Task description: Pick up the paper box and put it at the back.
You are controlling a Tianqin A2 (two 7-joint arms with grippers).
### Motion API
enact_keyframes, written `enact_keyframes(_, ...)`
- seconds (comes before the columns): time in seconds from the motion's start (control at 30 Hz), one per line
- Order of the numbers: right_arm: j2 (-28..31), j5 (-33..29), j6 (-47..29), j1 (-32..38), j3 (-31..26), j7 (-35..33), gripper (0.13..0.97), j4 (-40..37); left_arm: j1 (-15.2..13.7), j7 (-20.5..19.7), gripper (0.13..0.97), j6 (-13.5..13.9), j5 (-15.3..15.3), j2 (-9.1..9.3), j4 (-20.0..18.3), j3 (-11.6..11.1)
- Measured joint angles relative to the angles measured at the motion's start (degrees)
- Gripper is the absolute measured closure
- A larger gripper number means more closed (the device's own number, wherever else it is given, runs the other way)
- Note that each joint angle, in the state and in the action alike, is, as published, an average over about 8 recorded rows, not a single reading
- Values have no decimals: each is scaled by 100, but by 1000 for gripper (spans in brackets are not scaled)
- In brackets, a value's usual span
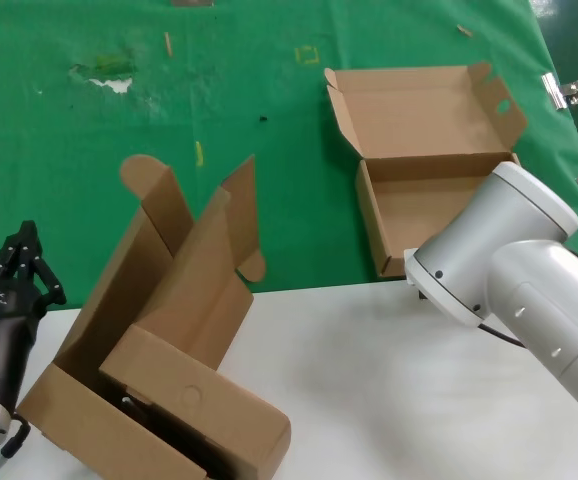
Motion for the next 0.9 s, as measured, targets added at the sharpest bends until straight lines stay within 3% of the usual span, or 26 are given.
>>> enact_keyframes(0.27,-217,-285,221,36,127,100,958,-331,0,0,957,0,0,0,0,0)
enact_keyframes(0.63,-389,-508,541,-19,279,77,895,-473,0,0,957,0,0,0,0,0)
enact_keyframes(0.9,27,81,144,-351,625,-528,795,650,0,0,957,0,0,0,0,0)
